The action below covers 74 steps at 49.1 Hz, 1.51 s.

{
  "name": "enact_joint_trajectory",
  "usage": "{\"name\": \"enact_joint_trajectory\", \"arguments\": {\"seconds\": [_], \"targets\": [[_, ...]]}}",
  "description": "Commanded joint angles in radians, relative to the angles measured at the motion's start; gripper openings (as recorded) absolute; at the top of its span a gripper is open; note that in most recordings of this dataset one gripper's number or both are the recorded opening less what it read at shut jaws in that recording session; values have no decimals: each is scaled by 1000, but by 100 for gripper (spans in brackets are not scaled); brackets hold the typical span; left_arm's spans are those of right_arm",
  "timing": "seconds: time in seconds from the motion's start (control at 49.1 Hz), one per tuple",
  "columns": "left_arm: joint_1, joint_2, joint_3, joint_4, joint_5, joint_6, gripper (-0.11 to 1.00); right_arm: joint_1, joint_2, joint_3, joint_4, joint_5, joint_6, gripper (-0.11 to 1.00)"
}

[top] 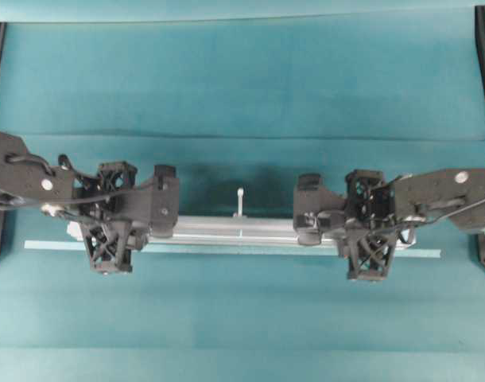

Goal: Lift the large metal rail with both hands.
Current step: 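Lift the silver rail upward with both grippers together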

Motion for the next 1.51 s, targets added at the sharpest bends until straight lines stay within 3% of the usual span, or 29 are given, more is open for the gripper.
{"name": "enact_joint_trajectory", "arguments": {"seconds": [0.0,0.448,0.834,1.221,1.485], "targets": [[0,-60,-49,2,61,0,35,5,-51,-41,2,49,9,39],[-2,-236,-167,2,311,-2,35,-12,-218,-249,31,430,12,39],[-5,-301,-341,2,568,-8,35,-12,-236,-472,104,698,18,39],[-11,-290,-526,2,729,-25,35,-12,-232,-666,129,888,69,39],[-14,-253,-669,2,870,-26,35,-3,-225,-801,146,933,101,39]]}}
